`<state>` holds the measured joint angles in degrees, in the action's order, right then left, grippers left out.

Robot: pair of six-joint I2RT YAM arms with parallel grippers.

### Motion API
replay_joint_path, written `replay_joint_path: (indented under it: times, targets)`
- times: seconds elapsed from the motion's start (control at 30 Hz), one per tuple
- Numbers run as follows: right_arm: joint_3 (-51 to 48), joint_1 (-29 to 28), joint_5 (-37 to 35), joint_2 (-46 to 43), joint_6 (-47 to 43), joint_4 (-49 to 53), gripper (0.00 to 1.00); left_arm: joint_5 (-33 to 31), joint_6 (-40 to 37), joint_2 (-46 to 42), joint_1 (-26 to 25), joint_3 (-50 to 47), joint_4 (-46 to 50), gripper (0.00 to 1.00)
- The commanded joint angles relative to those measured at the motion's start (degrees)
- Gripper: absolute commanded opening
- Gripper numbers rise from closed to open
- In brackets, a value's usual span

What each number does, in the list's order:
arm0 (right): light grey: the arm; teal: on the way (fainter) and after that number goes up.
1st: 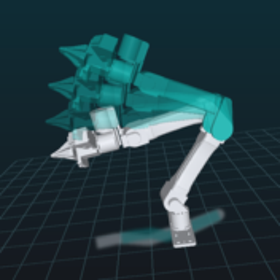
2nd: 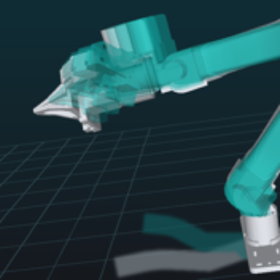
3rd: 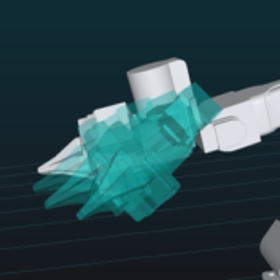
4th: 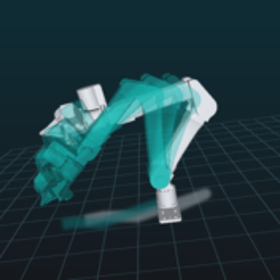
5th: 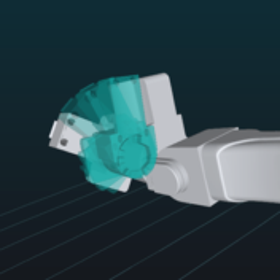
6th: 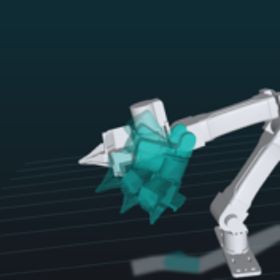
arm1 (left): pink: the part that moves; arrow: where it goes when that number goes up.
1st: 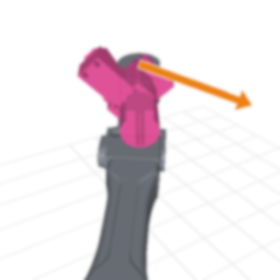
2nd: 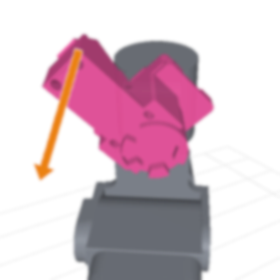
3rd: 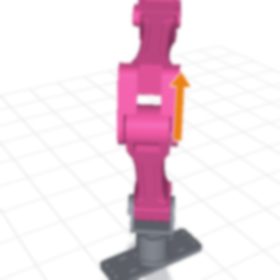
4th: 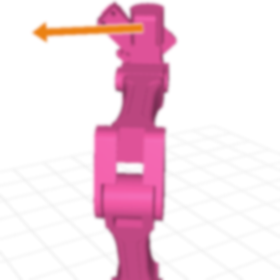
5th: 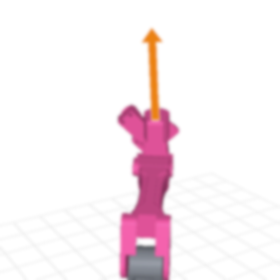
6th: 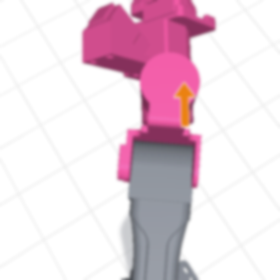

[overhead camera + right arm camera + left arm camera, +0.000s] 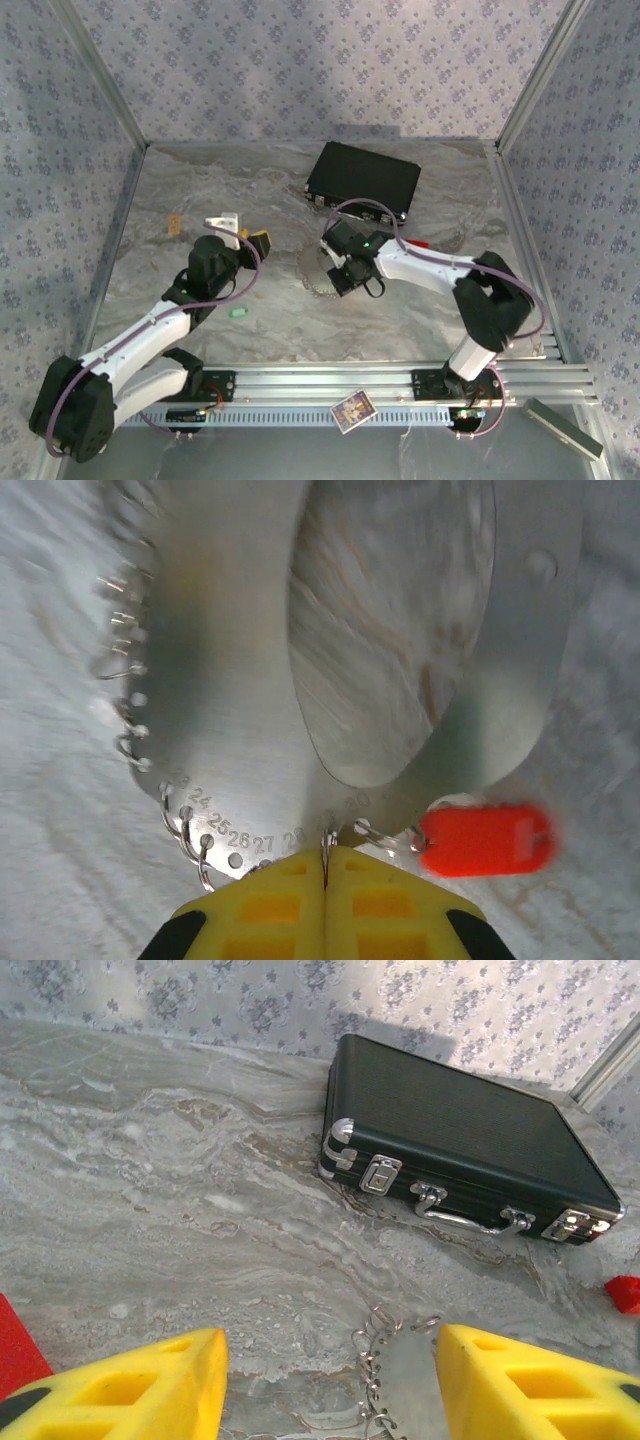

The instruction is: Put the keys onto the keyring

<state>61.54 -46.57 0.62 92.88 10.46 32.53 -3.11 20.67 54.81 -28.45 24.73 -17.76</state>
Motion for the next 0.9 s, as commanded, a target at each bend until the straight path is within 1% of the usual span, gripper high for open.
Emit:
replay_joint_path:
  times: [0.0,0.1,0.2,0.3,0.4,0.47,0.53,0.6,0.77,0.87]
  targets:
    - [0.2,-0.4,-0.3,-5.6,-6.4,-4.5,0.0,3.0,-5.1,-2.4,0.4,2.9,1.0,0.53]
    - [-1.1,-0.5,1.2,-9.5,-11.5,-9.9,0.0,5.5,-9.1,-4.0,0.3,4.3,2.6,0.5]
    - [-3.3,-0.3,3.9,-13.1,-17.3,-16.5,0.0,9.9,-13.6,-5.2,0.1,5.7,3.8,0.45]
    - [-4.4,1.0,9.1,-15.1,-20.5,-21.8,0.0,13.0,-16.9,-5.7,0.0,7.8,6.6,0.42]
    - [-5.5,3.1,14.8,-15.9,-21.4,-26.5,0.0,15.2,-20.2,-5.7,-0.2,9.6,9.0,0.4]
    - [-6.7,4.1,18.1,-16.0,-22.1,-29.7,0.0,15.6,-21.0,-5.8,-0.2,9.2,8.4,0.37]
    - [-8.5,4.4,20.8,-16.5,-23.6,-32.9,0.0,15.7,-21.3,-5.6,-0.2,6.6,4.8,0.28]
    - [-10.2,4.7,23.1,-16.8,-24.8,-35.3,0.0,16.7,-21.0,-5.2,-0.2,4.6,2.2,0.24]
    - [-12.6,5.0,29.1,-18.5,-27.6,-37.4,0.0,24.2,-20.8,-3.0,-0.2,2.3,-0.7,0.24]
    - [-13.7,5.1,32.6,-19.5,-28.8,-38.4,0.0,28.5,-21.7,-1.5,-0.2,2.2,-0.8,0.26]
